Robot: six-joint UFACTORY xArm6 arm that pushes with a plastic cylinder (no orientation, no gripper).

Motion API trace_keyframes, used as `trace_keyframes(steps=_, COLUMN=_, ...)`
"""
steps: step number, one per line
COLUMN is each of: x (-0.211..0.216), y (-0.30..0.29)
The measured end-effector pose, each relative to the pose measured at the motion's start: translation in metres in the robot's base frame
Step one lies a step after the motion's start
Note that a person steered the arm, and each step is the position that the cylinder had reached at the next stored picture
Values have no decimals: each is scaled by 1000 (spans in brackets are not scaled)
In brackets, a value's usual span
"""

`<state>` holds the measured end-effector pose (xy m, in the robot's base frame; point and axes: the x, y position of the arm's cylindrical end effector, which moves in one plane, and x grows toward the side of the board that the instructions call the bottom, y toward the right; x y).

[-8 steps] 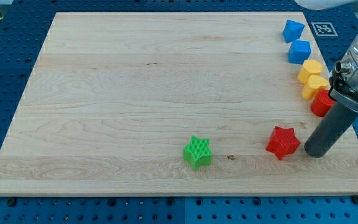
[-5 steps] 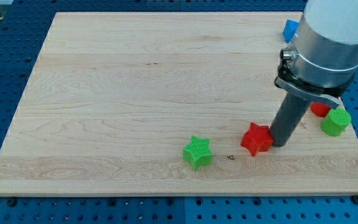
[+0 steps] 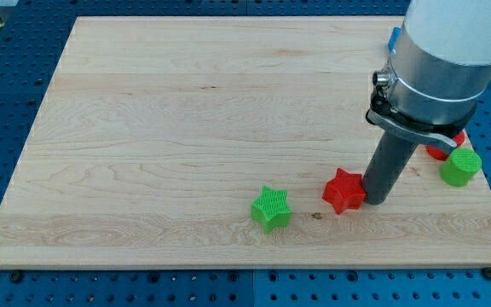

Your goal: Move red star closer to the green star

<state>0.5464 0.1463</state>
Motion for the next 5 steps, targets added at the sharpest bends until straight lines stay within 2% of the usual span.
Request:
trace_keyframes(steps=1, x=-7, y=-16)
trace_keyframes(steps=3, x=-51, y=-60)
trace_keyframes(steps=4, x=-44, y=-32)
trace_keyframes(steps=5, x=-15, y=22)
